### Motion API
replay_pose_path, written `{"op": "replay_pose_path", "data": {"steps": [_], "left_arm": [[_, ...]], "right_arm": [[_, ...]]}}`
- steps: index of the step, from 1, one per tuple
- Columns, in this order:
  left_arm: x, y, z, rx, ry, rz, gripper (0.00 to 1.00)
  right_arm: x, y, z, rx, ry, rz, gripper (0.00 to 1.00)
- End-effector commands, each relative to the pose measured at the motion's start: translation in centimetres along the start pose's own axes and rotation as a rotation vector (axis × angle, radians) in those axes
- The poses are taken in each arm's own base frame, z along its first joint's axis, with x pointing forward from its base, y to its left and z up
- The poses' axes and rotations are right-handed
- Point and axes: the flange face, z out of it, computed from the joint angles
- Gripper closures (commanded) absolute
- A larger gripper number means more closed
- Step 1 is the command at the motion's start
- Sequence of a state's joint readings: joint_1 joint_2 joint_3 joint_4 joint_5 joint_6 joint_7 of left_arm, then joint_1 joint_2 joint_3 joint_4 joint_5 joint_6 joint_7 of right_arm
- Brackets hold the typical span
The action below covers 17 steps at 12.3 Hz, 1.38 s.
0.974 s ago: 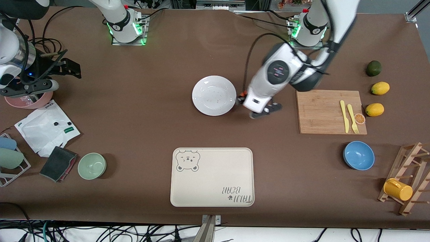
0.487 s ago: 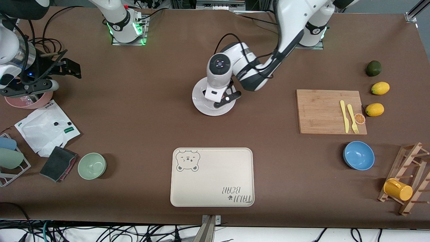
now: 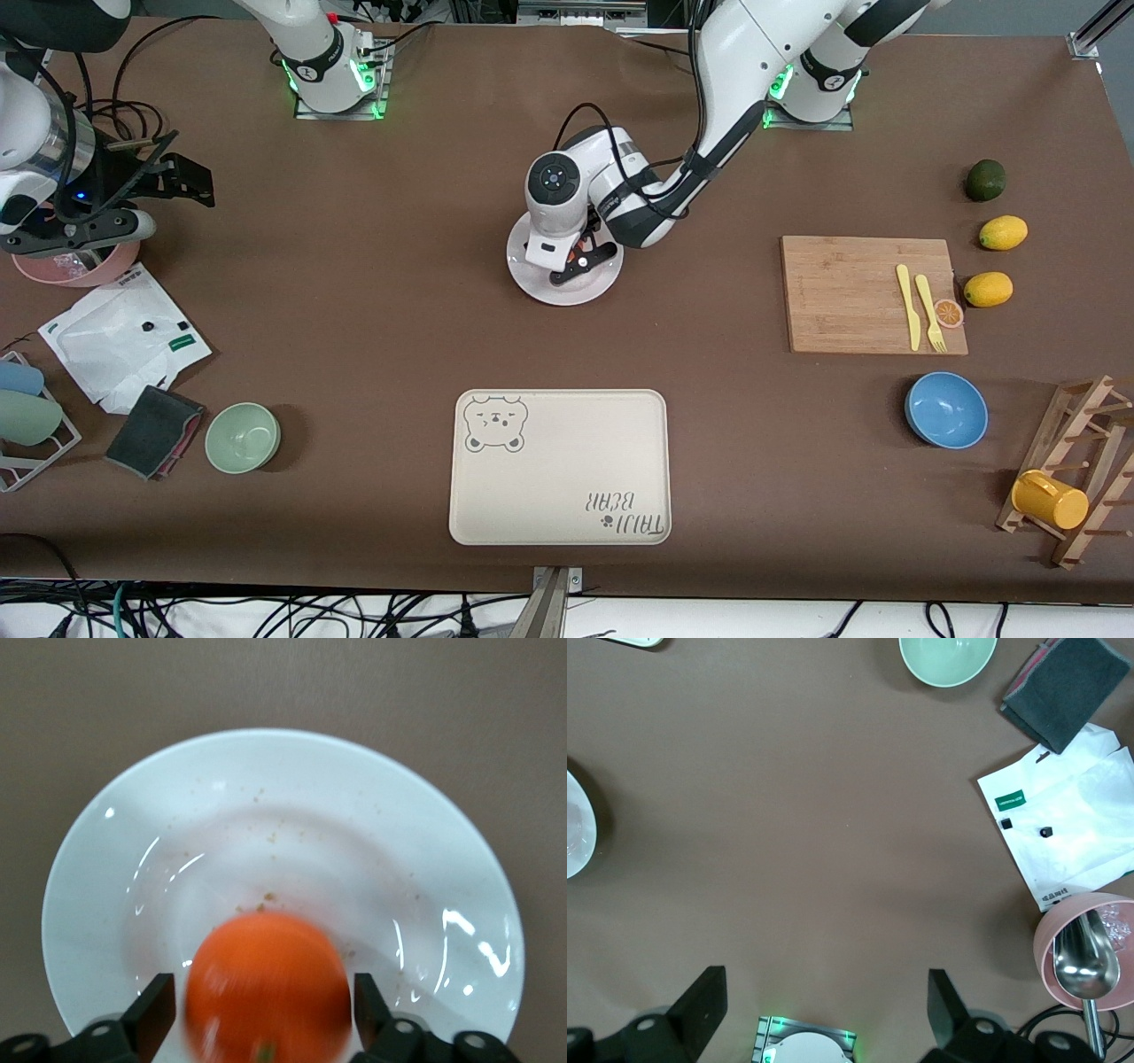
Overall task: Place orange and plate with both arms
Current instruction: 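Lower the orange onto the plate and open the left gripper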
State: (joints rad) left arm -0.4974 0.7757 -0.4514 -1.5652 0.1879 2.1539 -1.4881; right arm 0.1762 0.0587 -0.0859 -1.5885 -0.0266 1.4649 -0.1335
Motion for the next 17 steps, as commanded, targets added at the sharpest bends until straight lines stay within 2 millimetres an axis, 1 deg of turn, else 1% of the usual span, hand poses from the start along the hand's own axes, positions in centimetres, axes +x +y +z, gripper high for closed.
{"op": "replay_pose_path", "data": {"steps": [1,2,4,6,8,9,10,11,12,13,15,16,17], "left_arm": [[1.0,0.2,-1.6,-0.011,0.038,0.006,0.00],[1.8,0.0,-2.9,-0.024,0.040,-0.008,0.00],[3.9,-1.0,-5.6,-0.017,0.045,-0.041,0.00],[5.5,-2.5,-9.3,0.005,0.068,-0.021,0.00],[9.4,-5.5,-12.7,0.065,0.066,0.094,0.00],[10.7,-6.8,-14.3,0.082,0.064,0.167,0.00],[11.5,-7.6,-15.8,0.083,0.074,0.219,0.00],[13.0,-8.8,-16.8,0.098,0.069,0.237,0.00],[14.6,-10.2,-17.6,0.118,0.060,0.265,0.00],[16.2,-11.6,-18.8,0.120,0.059,0.311,0.00],[20.1,-14.9,-21.1,0.118,0.053,0.367,0.00],[21.5,-16.5,-22.2,0.125,0.048,0.384,0.00],[22.6,-18.1,-23.5,0.131,0.050,0.403,0.00]], "right_arm": [[-0.6,0.0,-0.1,0.018,0.001,-0.014,0.00],[-0.6,0.0,-0.2,0.018,0.002,-0.014,0.00],[-0.6,0.0,-0.3,0.019,0.004,-0.014,0.00],[-0.7,0.0,-0.5,0.022,0.006,-0.013,0.00],[-0.1,-1.1,-0.3,0.101,0.021,-0.016,0.00],[0.0,-2.0,-0.3,0.110,0.022,-0.021,0.00],[0.2,-2.4,-0.2,0.112,0.019,-0.027,0.00],[0.6,-2.6,0.4,0.131,0.010,-0.029,0.00],[1.3,-3.1,1.3,0.177,-0.002,-0.033,0.00],[2.0,-3.7,2.1,0.223,-0.010,-0.034,0.00],[3.4,-4.6,3.5,0.296,-0.013,-0.035,0.00],[4.2,-5.4,4.5,0.348,-0.018,-0.036,0.00],[4.9,-7.0,4.9,0.366,-0.005,-0.052,0.00]]}}
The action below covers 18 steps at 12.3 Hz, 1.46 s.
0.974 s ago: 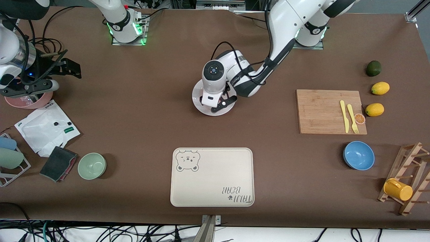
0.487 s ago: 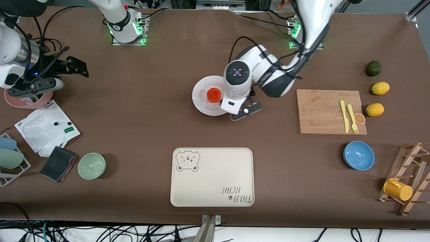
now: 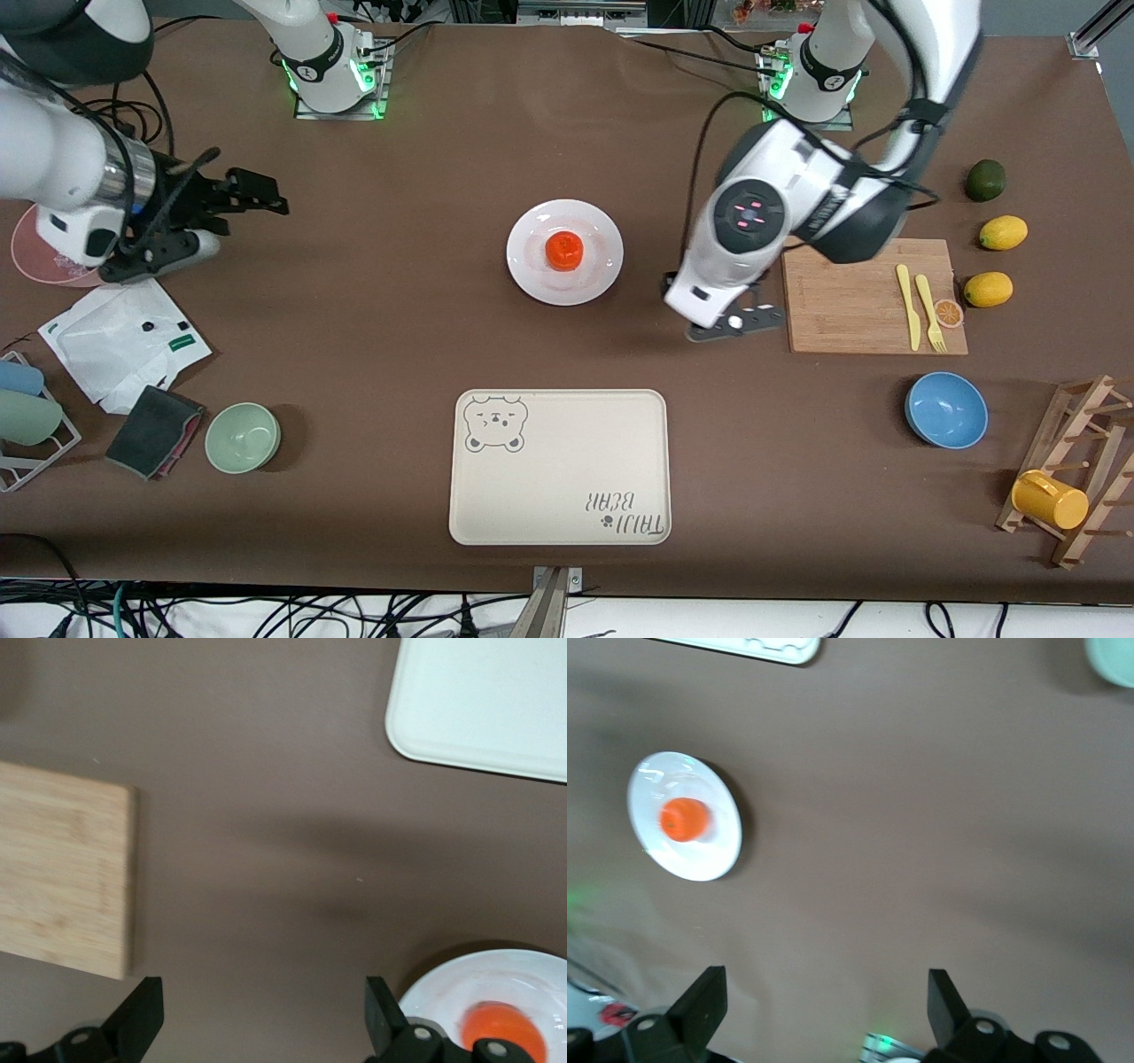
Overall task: Place orange and plate with both arms
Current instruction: 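Raise the left gripper away while the right gripper grasps the plate rim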
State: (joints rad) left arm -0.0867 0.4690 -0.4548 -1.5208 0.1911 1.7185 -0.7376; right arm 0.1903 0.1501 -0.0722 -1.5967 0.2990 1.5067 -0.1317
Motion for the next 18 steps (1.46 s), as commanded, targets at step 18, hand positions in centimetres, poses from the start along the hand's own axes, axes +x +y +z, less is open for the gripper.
{"op": "replay_pose_path", "data": {"steps": [18], "left_arm": [[0.3,-30.7,-18.1,-0.147,0.089,0.188,0.00]], "right_arm": [[1.5,-2.8,34.2,0.590,0.090,0.148,0.00]]}}
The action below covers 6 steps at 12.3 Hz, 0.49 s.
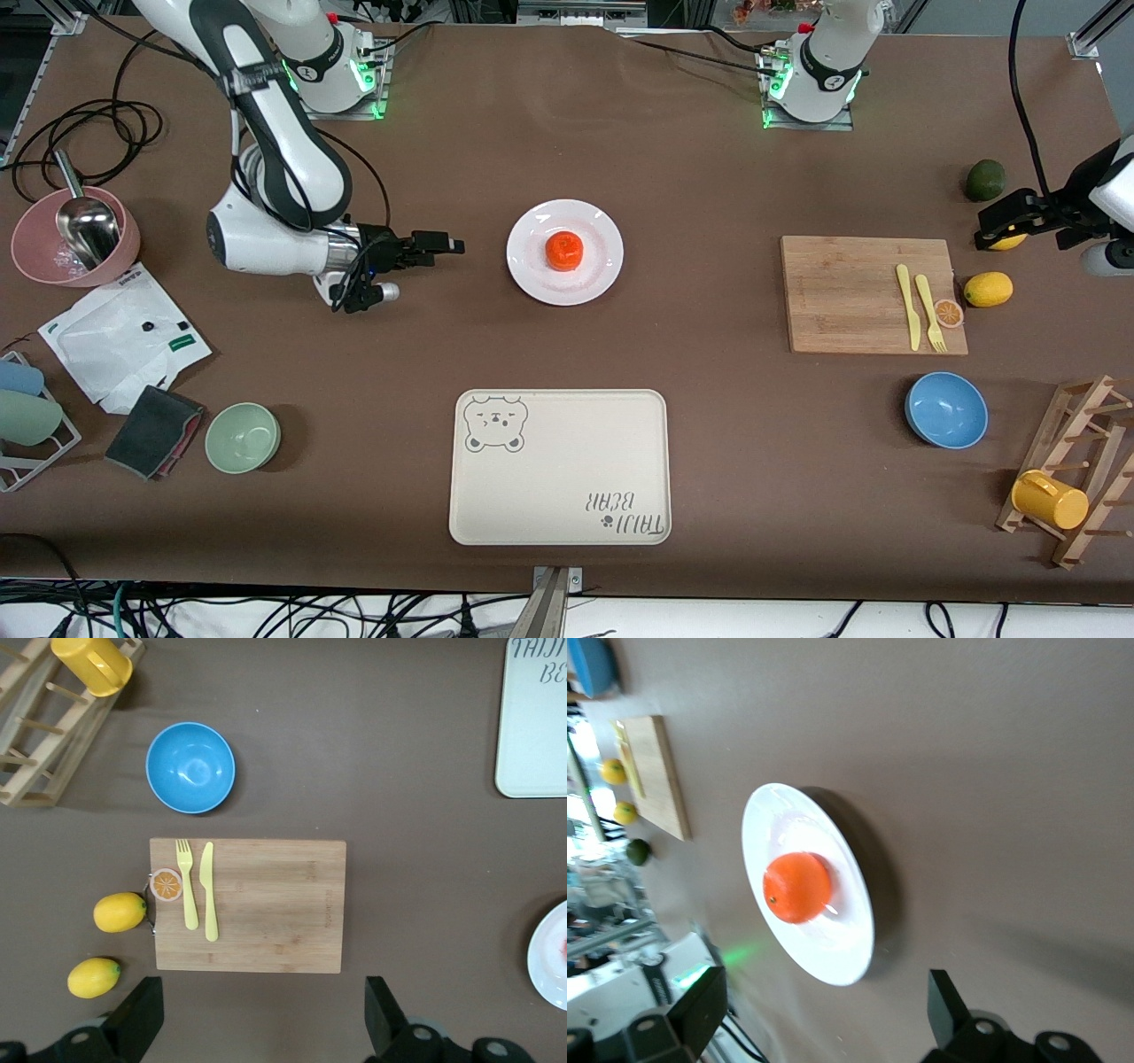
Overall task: Place orange and plate with both arms
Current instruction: 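Raise the left gripper away while the right gripper grasps the plate rim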
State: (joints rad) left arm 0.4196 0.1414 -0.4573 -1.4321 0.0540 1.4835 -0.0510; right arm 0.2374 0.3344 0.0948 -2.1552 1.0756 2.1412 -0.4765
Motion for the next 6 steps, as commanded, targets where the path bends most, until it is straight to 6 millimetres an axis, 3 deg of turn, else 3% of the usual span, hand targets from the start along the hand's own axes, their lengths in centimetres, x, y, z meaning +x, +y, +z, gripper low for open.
{"op": "replay_pose_path", "data": {"steps": [1,3,6], "left_arm": [[-0.4,1.0,-0.2,-0.032,-0.023,0.039,0.00],[-0.3,0.9,-0.1,-0.035,-0.024,0.036,0.00],[-0.4,-1.0,-0.1,-0.066,-0.020,0.009,0.00]], "right_arm": [[-0.7,0.9,3.7,0.039,0.039,0.014,0.00],[-1.0,0.7,6.4,0.032,0.062,0.036,0.00],[-1.7,-0.3,9.0,0.006,0.089,0.034,0.00]]}}
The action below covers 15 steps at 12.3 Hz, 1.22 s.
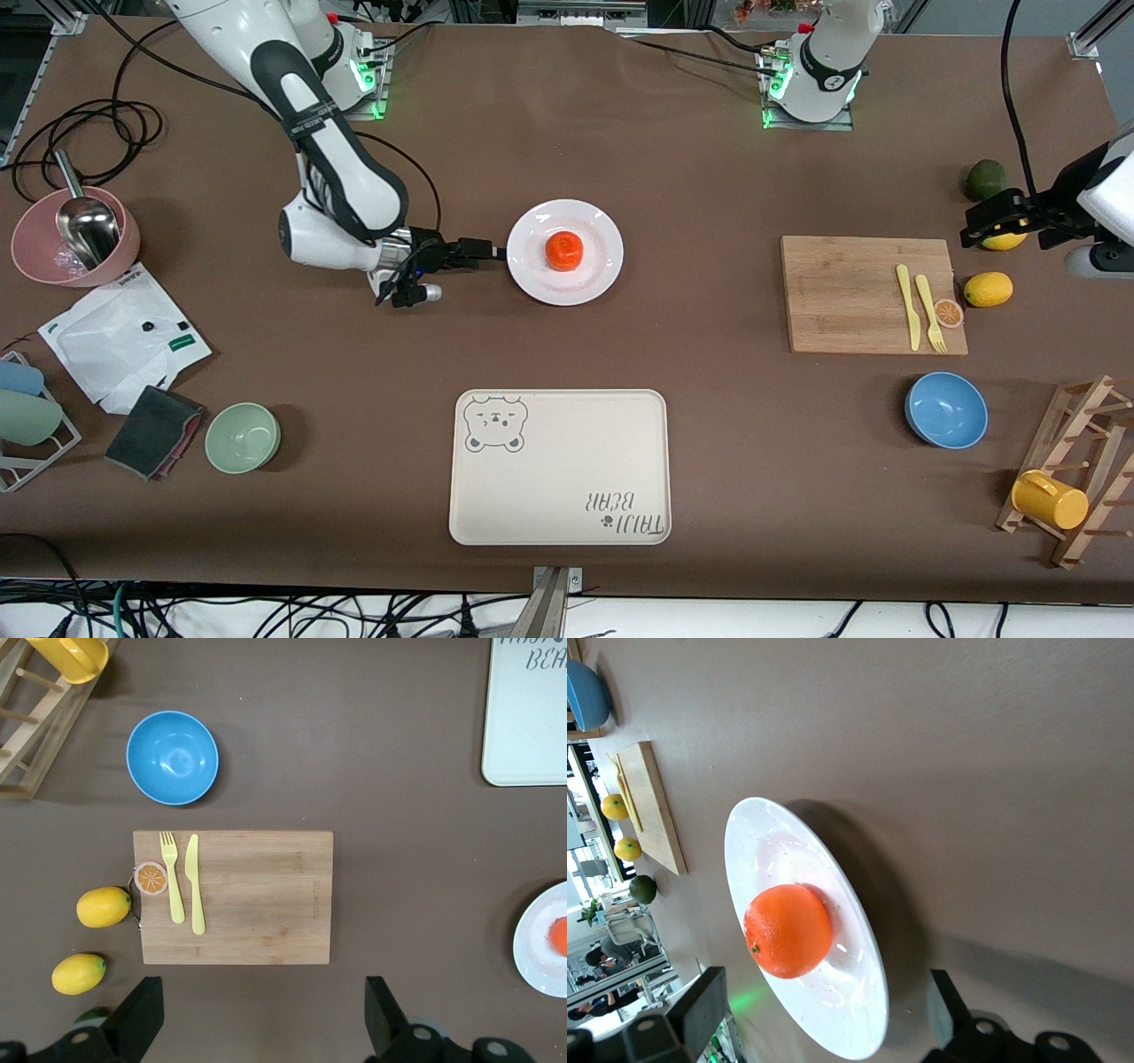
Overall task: Place orange and plate with both arms
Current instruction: 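Raise the left gripper away while the right gripper grasps the plate rim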
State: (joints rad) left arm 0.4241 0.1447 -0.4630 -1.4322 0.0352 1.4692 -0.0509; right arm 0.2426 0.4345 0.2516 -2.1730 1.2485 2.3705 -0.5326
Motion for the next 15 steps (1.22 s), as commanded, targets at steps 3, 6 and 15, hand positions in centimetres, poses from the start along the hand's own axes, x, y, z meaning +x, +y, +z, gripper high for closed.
{"op": "replay_pose_path", "data": {"steps": [3,6,15], "left_arm": [[-2.6,-1.4,-0.3,-0.020,0.010,-0.015,0.00],[-4.5,-3.3,0.3,-0.048,0.033,-0.034,0.00],[-5.0,-2.9,0.5,-0.046,0.027,-0.012,0.00]], "right_arm": [[-1.5,0.1,3.5,-0.010,0.029,-0.001,0.00],[-2.2,-0.3,4.6,0.004,0.048,0.001,0.00],[-2.9,0.9,5.8,-0.012,0.040,-0.029,0.19]]}}
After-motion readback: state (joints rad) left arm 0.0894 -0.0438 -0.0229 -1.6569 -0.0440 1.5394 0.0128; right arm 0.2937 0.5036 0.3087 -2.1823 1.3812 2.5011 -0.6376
